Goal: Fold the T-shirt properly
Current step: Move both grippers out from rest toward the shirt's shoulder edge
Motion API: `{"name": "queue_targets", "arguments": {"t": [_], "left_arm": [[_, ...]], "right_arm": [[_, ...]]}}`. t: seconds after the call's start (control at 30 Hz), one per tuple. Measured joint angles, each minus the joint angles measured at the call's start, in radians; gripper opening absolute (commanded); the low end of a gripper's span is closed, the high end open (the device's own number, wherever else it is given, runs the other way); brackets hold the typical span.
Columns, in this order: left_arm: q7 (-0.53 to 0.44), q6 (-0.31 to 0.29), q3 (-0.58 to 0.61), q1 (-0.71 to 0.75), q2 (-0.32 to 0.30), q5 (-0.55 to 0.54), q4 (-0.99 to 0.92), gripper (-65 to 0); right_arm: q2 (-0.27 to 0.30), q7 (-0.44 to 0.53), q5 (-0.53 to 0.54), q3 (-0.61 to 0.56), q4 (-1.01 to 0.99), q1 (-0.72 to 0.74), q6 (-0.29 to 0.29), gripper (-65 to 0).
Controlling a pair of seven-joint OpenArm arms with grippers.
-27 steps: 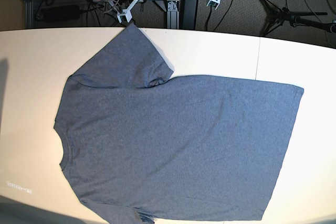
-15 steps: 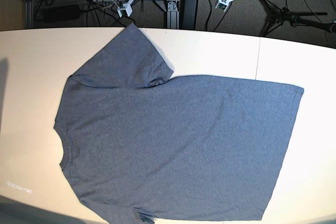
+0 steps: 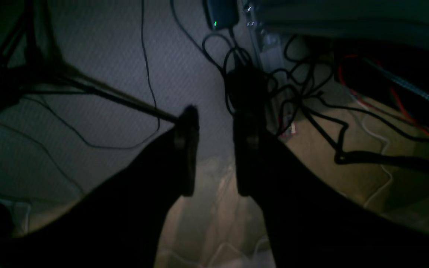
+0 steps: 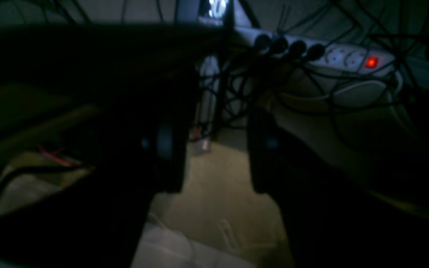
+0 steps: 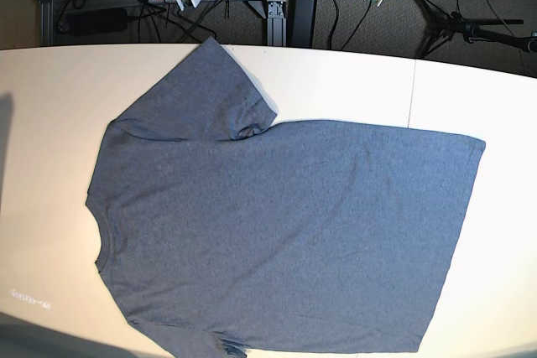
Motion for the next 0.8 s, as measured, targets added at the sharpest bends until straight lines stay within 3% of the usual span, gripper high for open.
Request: {"name": "queue_targets", "arguments": {"t": [0.27, 0.8], "left_arm": [[-0.015, -0.006, -0.007, 0.171, -0.085, 0.001, 0.332, -45.4], [-0.01, -0.013, -0.171, 0.47, -0.225, 0.018, 0.93, -45.4]], "right_arm": [[0.061, -0.006, 0.0, -0.092, 0.23, -0.131, 0.006, -37.6], [0.256, -0.032, -0.003, -0.095, 0.822, -0.429, 0.016, -37.7]]}}
